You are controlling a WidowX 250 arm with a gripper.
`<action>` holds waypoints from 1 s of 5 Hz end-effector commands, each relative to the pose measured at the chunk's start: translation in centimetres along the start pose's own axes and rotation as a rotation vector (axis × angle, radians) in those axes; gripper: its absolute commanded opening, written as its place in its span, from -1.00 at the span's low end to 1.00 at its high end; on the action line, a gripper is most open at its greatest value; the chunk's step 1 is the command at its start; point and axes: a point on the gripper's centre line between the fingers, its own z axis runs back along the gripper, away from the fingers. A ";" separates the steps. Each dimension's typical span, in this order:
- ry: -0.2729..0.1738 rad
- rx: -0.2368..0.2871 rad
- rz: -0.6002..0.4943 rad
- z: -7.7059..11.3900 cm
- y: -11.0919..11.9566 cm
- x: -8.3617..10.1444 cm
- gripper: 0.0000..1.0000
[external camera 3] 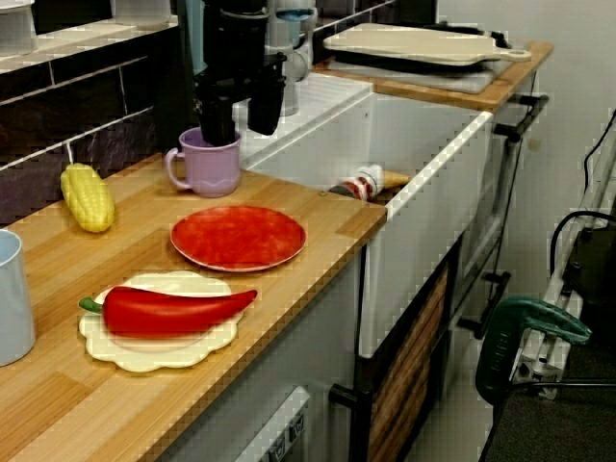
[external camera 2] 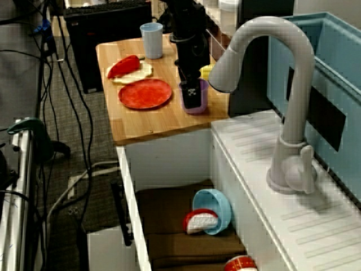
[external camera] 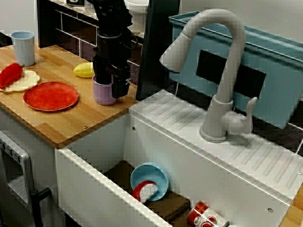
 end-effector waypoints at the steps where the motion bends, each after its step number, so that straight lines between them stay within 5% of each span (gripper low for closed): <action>1: -0.037 0.025 0.029 1.0 1.0 -0.6 -1.00; 3: -0.033 0.017 0.069 2.0 2.1 -1.4 -1.00; 5: -0.045 -0.038 0.093 6.3 3.6 -2.5 -1.00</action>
